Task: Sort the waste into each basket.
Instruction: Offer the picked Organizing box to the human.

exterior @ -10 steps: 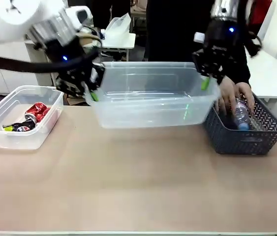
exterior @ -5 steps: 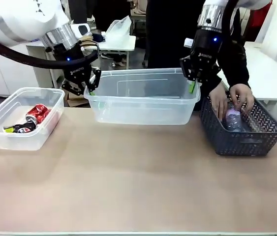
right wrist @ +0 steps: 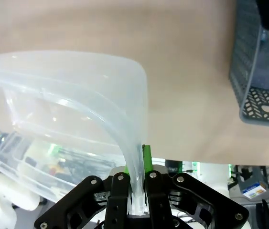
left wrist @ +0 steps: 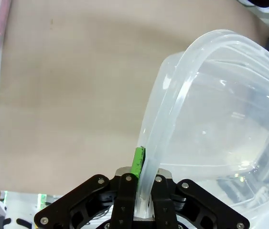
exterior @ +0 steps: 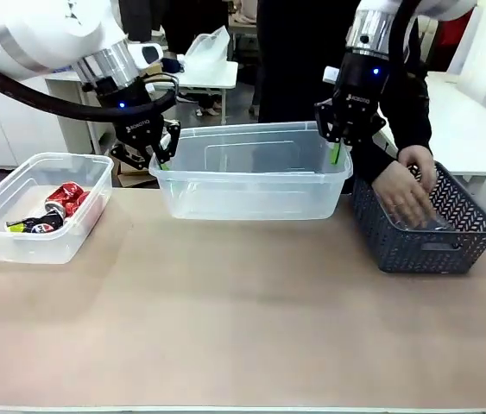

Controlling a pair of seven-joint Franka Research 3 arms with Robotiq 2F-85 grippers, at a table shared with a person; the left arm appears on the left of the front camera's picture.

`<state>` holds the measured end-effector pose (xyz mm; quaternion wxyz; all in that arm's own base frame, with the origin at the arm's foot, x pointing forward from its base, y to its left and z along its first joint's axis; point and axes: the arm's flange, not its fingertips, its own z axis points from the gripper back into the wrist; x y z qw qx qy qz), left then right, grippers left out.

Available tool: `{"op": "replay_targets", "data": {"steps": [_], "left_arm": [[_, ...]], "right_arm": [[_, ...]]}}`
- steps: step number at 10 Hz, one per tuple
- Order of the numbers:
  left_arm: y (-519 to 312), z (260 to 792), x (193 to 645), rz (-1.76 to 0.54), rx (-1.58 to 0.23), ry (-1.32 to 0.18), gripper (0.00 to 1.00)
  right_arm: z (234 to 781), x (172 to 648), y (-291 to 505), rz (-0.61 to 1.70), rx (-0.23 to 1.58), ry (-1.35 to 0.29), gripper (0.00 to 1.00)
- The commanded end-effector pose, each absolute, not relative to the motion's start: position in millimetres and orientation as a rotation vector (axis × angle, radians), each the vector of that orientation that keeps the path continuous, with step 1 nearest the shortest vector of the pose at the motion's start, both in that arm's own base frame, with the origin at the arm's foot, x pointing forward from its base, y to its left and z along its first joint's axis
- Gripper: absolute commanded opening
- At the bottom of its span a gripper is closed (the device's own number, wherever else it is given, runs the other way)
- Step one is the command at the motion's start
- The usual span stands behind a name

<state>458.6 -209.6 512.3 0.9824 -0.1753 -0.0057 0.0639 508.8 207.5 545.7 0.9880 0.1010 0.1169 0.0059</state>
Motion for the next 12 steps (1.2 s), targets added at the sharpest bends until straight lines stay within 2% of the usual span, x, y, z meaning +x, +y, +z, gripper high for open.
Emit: {"op": "replay_targets", "data": {"steps": [1,12], "left_arm": [[-202.9,514.3,459.2,0.192,-0.355,-0.043,0.00],[-202.9,514.3,459.2,0.192,-0.355,-0.043,0.00]], "right_arm": [[549.7,507.4,206.9,0.028,0.195,0.257,0.00],[549.7,507.4,206.9,0.028,0.195,0.257,0.00]]}}
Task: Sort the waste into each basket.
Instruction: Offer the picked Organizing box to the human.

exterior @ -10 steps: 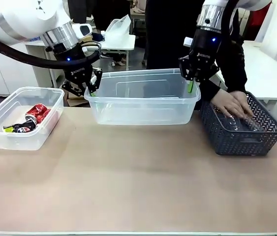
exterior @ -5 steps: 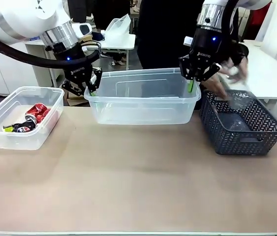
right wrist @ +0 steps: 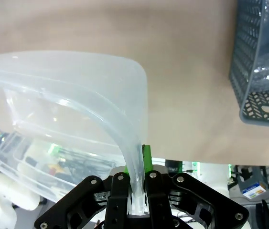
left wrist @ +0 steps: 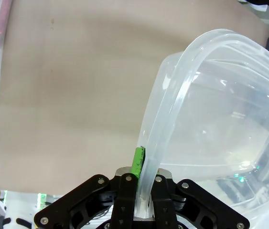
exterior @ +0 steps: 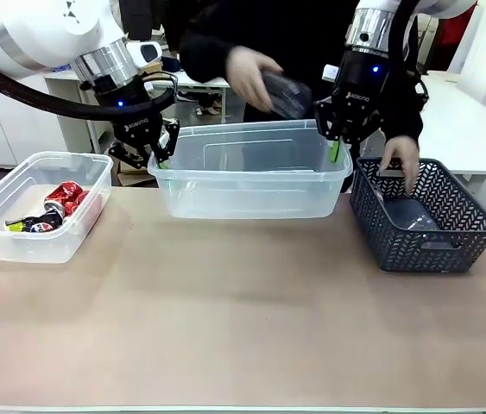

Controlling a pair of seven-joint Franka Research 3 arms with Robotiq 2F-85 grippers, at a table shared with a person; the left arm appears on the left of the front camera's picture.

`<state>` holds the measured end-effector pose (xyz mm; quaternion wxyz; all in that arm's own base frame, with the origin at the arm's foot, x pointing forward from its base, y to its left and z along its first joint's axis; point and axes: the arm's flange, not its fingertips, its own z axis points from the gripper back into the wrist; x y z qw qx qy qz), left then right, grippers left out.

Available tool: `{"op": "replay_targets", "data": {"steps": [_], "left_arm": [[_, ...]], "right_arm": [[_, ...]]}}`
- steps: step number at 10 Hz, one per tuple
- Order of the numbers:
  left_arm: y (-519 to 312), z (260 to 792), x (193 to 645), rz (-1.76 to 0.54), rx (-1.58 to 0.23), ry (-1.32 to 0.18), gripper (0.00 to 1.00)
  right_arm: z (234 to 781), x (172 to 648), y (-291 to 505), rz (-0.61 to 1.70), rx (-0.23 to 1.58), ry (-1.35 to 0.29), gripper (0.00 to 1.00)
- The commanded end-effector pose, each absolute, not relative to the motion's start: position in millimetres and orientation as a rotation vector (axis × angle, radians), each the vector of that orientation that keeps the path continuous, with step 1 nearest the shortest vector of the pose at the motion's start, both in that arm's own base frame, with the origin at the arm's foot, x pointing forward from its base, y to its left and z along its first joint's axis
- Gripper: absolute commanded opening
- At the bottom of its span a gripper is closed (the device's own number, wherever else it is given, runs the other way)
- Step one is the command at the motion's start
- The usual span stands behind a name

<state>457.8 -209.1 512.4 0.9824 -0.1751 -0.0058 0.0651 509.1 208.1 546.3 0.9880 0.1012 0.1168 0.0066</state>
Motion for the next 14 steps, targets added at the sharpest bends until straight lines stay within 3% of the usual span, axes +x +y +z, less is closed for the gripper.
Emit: {"op": "replay_targets", "data": {"steps": [1,14], "left_arm": [[-202.9,514.3,459.2,0.192,-0.355,-0.043,0.00],[-202.9,514.3,459.2,0.192,-0.355,-0.043,0.00]], "right_arm": [[549.7,507.4,206.9,0.028,0.195,0.257,0.00],[549.7,507.4,206.9,0.028,0.195,0.257,0.00]]}}
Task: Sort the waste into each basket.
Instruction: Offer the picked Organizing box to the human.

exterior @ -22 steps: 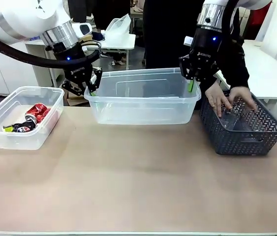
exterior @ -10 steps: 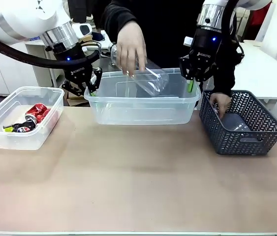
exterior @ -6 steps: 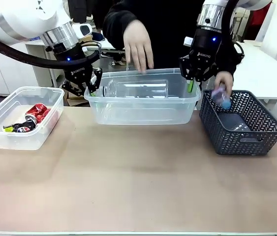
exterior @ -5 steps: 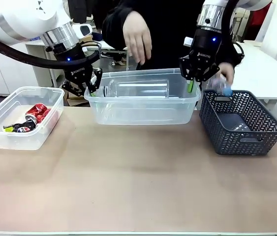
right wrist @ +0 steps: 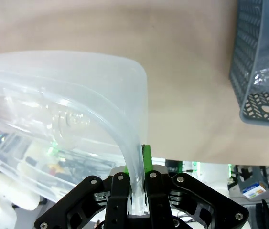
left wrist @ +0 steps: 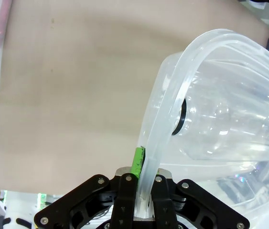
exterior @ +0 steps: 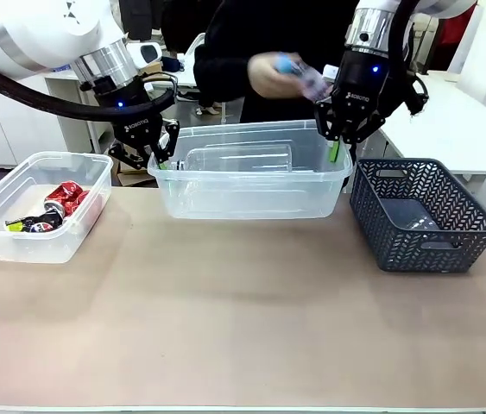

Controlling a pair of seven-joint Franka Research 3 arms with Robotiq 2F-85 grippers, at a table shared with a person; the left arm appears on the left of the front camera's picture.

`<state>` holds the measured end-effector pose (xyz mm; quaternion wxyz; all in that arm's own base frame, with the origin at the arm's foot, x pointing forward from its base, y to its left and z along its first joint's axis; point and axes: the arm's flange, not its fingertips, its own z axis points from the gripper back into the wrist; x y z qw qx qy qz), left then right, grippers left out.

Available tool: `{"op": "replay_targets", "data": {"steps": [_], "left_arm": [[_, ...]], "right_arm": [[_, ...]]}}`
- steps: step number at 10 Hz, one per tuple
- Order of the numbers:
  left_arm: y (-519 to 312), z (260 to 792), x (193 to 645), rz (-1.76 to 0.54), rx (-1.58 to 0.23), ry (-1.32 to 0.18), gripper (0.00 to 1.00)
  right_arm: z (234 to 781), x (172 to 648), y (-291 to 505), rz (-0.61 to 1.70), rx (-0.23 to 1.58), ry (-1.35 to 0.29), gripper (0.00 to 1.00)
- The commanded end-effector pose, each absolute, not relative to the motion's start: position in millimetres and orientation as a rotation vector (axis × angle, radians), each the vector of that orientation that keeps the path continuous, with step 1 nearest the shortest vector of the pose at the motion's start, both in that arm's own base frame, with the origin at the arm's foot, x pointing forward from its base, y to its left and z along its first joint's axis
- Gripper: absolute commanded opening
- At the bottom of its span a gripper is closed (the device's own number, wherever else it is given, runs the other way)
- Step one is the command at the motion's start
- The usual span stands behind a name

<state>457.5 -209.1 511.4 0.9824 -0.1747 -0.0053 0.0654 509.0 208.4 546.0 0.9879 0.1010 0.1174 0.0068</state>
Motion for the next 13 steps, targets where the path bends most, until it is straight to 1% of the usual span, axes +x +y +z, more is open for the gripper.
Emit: {"op": "replay_targets", "data": {"steps": [1,13], "left_arm": [[-202.9,514.3,459.2,0.192,-0.355,-0.043,0.00],[-202.9,514.3,459.2,0.192,-0.355,-0.043,0.00]], "right_arm": [[549.7,507.4,206.9,0.028,0.195,0.257,0.00],[549.7,507.4,206.9,0.028,0.195,0.257,0.00]]}}
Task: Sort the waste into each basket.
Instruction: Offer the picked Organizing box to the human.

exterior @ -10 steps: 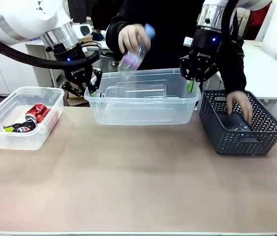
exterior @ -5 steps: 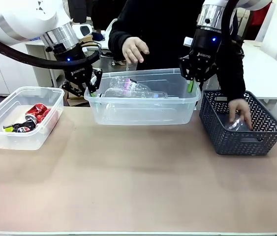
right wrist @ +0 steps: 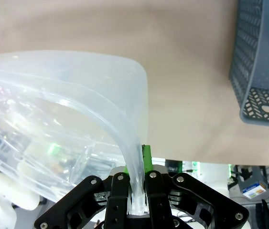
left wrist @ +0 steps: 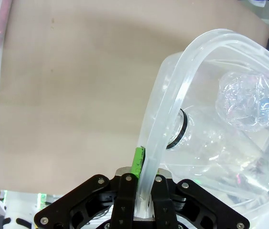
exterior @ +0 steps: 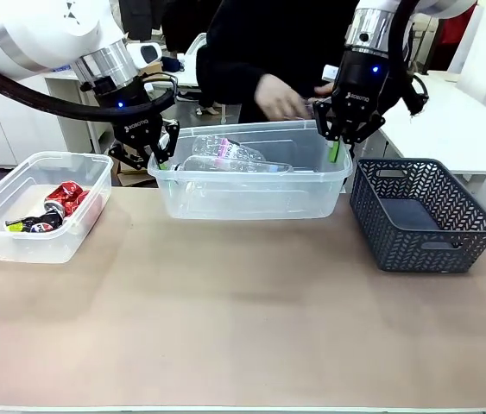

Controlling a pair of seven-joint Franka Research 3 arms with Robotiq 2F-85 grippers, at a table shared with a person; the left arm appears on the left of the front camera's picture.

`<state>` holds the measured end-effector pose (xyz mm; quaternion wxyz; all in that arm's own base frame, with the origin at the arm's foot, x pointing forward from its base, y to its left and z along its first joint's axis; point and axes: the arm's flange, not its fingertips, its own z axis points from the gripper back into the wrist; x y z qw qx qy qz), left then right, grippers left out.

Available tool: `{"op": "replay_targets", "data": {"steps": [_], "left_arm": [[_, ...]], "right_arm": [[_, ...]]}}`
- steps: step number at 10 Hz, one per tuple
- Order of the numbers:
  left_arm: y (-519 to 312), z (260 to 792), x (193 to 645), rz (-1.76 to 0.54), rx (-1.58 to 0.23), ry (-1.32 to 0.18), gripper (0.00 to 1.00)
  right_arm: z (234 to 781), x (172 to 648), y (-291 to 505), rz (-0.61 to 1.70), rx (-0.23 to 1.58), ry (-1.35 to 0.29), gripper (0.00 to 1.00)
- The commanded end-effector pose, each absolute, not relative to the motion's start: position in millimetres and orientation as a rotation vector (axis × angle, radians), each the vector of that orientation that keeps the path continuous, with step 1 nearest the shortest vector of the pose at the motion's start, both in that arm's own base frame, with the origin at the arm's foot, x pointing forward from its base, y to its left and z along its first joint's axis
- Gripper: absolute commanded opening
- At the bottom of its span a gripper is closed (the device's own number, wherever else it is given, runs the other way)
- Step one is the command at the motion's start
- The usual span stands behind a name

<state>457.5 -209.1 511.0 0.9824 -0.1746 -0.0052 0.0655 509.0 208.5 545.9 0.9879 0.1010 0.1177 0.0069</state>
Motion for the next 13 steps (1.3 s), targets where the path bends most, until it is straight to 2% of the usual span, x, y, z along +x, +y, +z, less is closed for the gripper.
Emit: {"op": "replay_targets", "data": {"steps": [1,13], "left_arm": [[-202.9,514.3,459.2,0.192,-0.355,-0.043,0.00],[-202.9,514.3,459.2,0.192,-0.355,-0.043,0.00]], "right_arm": [[549.7,507.4,206.9,0.028,0.195,0.257,0.00],[549.7,507.4,206.9,0.028,0.195,0.257,0.00]]}}
